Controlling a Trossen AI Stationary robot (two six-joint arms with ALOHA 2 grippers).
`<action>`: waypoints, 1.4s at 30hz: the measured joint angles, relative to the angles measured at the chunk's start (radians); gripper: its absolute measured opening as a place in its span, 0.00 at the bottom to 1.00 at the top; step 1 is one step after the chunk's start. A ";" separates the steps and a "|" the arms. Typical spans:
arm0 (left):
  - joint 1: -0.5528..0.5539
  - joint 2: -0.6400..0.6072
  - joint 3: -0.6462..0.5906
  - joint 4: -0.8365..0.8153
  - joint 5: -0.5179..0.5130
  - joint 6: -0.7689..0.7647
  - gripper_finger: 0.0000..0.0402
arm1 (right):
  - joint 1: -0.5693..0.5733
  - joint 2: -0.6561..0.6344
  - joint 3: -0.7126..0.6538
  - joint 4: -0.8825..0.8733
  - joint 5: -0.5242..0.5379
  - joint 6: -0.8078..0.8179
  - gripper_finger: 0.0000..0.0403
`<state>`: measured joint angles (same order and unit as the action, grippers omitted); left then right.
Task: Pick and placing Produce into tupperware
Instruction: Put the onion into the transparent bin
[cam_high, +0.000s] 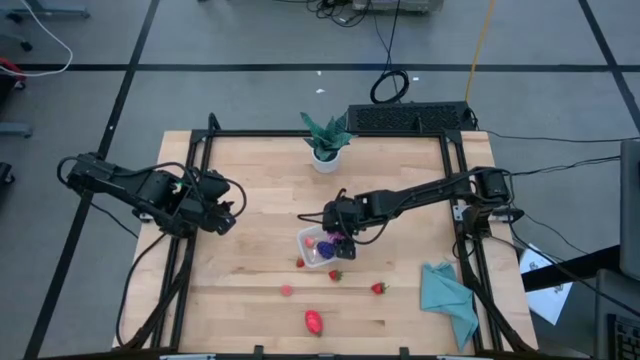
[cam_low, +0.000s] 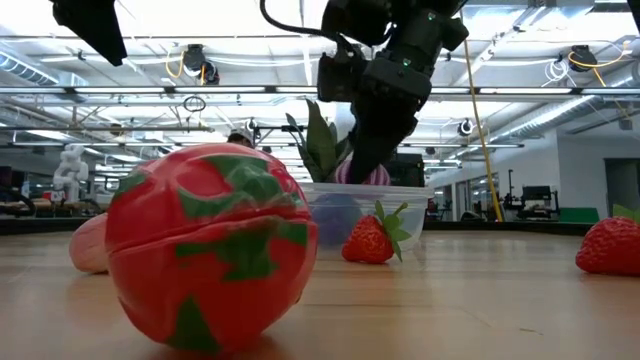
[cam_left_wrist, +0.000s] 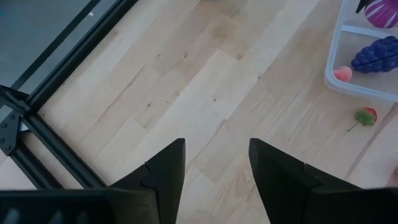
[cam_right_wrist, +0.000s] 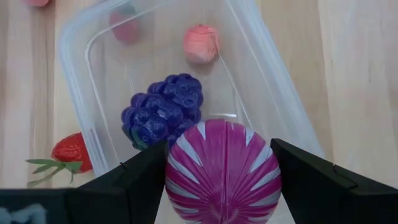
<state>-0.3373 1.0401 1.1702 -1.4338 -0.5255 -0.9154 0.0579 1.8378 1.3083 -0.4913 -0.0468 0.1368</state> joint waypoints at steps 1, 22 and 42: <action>0.000 0.000 0.000 0.000 0.000 0.000 0.46 | -0.001 0.000 0.000 0.000 0.000 -0.001 0.65; 0.000 0.000 0.000 0.002 0.001 0.014 0.46 | -0.033 0.000 -0.052 0.025 -0.003 -0.014 0.65; 0.000 0.000 0.000 0.026 0.001 0.031 0.46 | -0.032 0.000 -0.052 0.046 -0.007 -0.019 0.68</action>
<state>-0.3372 1.0401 1.1702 -1.4082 -0.5247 -0.8848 0.0254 1.8378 1.2564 -0.4454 -0.0536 0.1181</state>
